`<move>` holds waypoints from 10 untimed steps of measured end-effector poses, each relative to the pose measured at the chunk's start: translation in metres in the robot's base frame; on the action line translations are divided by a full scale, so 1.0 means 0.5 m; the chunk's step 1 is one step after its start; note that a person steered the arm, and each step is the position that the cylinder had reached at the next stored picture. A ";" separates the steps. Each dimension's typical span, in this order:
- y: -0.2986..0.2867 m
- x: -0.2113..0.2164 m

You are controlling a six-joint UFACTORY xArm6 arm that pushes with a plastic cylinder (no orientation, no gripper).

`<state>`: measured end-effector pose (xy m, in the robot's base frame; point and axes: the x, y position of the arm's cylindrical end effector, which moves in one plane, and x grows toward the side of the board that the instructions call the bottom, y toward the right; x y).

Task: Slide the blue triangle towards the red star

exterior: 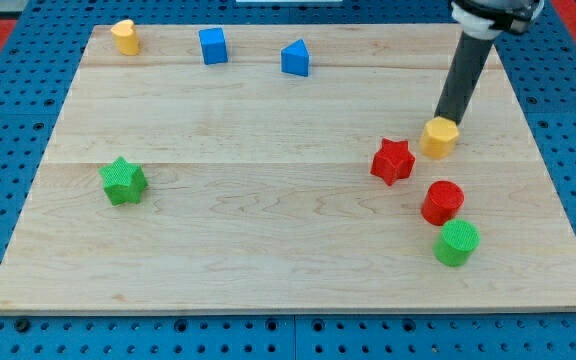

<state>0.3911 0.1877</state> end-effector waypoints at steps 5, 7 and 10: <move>-0.089 -0.226; -0.287 -0.374; -0.320 -0.278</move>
<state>0.2523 0.0274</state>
